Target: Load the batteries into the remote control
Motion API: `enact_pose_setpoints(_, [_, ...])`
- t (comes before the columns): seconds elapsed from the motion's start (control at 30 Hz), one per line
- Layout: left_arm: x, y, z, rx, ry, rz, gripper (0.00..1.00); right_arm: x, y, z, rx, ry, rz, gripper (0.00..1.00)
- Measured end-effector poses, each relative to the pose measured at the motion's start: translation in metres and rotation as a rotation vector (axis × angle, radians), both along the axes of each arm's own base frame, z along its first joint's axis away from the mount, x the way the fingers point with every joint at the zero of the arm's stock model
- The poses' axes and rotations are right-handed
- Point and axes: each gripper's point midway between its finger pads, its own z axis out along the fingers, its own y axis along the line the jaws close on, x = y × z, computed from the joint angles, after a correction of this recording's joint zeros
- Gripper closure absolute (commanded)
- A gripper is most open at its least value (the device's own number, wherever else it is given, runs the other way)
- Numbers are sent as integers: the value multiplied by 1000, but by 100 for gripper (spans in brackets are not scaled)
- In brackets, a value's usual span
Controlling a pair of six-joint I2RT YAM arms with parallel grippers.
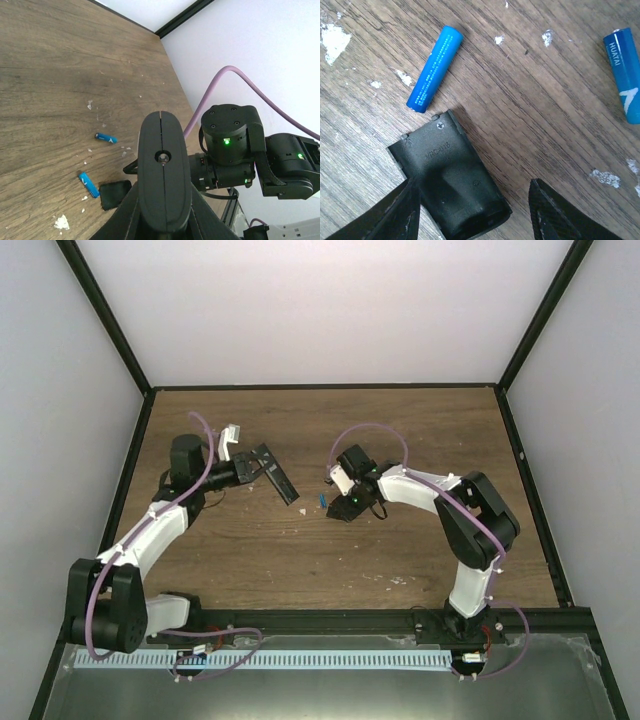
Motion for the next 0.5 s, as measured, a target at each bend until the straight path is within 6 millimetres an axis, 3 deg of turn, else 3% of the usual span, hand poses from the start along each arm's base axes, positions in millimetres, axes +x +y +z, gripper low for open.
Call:
enact_pose_setpoints(0.33, [1,0,-2,0,3,-2,100,-2,0,-6,-6,15,14,49])
enact_pose_setpoints(0.43, [2,-1,-3,0,7,-4,100,-2,1,-6,-6,16,18,55])
enact_pose_setpoints(0.5, [2,-1,-4,0,9,-4,100,-2,1,-7,-4,17,23,64])
